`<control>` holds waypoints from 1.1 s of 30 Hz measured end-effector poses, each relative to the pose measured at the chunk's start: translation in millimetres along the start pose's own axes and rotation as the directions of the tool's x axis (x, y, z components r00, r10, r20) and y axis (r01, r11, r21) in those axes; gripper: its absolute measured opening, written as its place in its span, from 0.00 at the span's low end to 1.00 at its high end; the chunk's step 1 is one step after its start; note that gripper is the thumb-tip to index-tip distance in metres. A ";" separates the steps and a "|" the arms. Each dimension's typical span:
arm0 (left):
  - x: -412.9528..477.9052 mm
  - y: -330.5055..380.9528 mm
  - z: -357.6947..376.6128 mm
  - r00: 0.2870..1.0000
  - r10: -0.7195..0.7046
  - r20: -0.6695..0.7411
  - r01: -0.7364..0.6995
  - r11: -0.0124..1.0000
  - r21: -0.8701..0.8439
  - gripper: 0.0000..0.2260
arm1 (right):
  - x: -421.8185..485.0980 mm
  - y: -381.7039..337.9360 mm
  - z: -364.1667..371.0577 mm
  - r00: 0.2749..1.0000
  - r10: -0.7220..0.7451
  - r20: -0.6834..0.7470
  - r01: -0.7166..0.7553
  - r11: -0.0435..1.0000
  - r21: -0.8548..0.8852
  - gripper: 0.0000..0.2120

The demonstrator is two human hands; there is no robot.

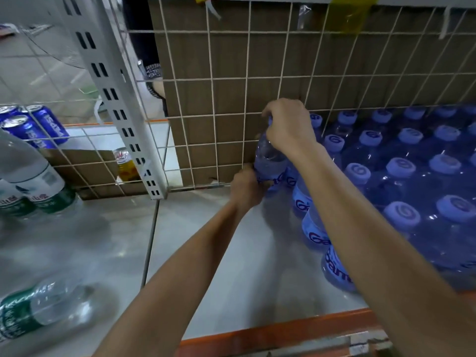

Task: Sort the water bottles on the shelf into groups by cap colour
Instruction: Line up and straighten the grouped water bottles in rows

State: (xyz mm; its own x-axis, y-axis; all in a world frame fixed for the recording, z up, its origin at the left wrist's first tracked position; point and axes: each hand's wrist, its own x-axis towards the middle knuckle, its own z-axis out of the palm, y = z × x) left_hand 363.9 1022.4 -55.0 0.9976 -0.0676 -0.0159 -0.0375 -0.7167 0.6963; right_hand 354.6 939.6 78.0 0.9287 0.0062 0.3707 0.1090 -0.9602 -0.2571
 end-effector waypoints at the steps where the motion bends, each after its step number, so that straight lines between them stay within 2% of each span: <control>1: -0.6 -0.1 -2.1 1.000 -0.006 0.012 0.006 1.000 -0.016 0.24 | -1.5 -2.5 -1.3 1.000 -0.005 -0.018 0.005 1.000 0.014 0.15; 4: -7.4 -2.4 -15.6 0.999 0.015 0.042 -0.014 1.000 -0.028 0.24 | -13.5 -14.5 0.6 0.994 -0.070 -0.079 0.075 0.994 0.075 0.15; 6: -18.3 -11.3 -37.4 0.999 0.036 0.037 -0.038 0.997 0.060 0.20 | -28.1 -25.3 7.7 0.989 -0.127 -0.072 0.137 0.978 0.155 0.14; 9: -48.1 -41.2 -86.1 0.992 0.112 -0.055 -0.099 0.974 0.205 0.16 | -51.2 -41.4 28.7 0.979 -0.202 0.013 0.190 0.940 0.284 0.12; 11: -76.1 -67.5 -121.5 0.985 0.117 -0.124 -0.086 0.968 0.236 0.17 | -65.5 -56.5 49.4 0.956 -0.265 0.125 0.209 0.917 0.340 0.11; 15: -138.9 -124.5 -181.7 0.987 -0.033 -0.154 0.088 0.926 0.367 0.20 | -97.2 -107.9 89.3 0.805 -0.478 0.352 0.310 0.844 0.437 0.14; 17: -170.1 -150.2 -206.4 0.981 -0.112 -0.156 0.168 0.898 0.408 0.20 | -113.2 -138.9 100.8 0.708 -0.578 0.406 0.357 0.789 0.500 0.16; 20: -213.1 -183.0 -239.6 0.962 -0.228 -0.151 0.270 0.878 0.396 0.23 | -137.0 -184.7 114.7 0.553 -0.696 0.457 0.426 0.708 0.563 0.25; 22: -238.3 -205.7 -259.3 0.949 -0.281 -0.143 0.315 0.865 0.391 0.25 | -151.2 -213.8 123.3 0.488 -0.738 0.467 0.487 0.674 0.556 0.30; 24: -258.9 -229.9 -276.0 0.946 -0.301 -0.122 0.324 0.858 0.399 0.29 | -164.1 -241.5 132.3 0.489 -0.750 0.446 0.571 0.661 0.487 0.32; 27: -274.5 -263.7 -295.0 0.946 -0.318 -0.061 0.310 0.832 0.460 0.36 | -181.5 -280.2 147.1 0.559 -0.713 0.424 0.666 0.691 0.283 0.33; 29: -275.7 -281.5 -304.5 0.932 -0.352 -0.091 0.349 0.798 0.491 0.37 | -188.2 -300.4 158.2 0.625 -0.661 0.416 0.650 0.735 0.192 0.35; 33: -269.8 -307.7 -320.3 0.958 -0.257 -0.124 0.284 0.811 0.512 0.34 | -183.6 -318.0 173.5 0.749 -0.574 0.330 0.564 0.815 0.137 0.30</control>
State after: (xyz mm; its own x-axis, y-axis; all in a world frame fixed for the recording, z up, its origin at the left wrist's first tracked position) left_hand 124.9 1483.5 -35.1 0.9729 0.2057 -0.1053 0.2229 -0.9556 0.1927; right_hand 210.9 1292.3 -63.1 0.7504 0.6480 0.1304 0.6608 -0.7405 -0.1225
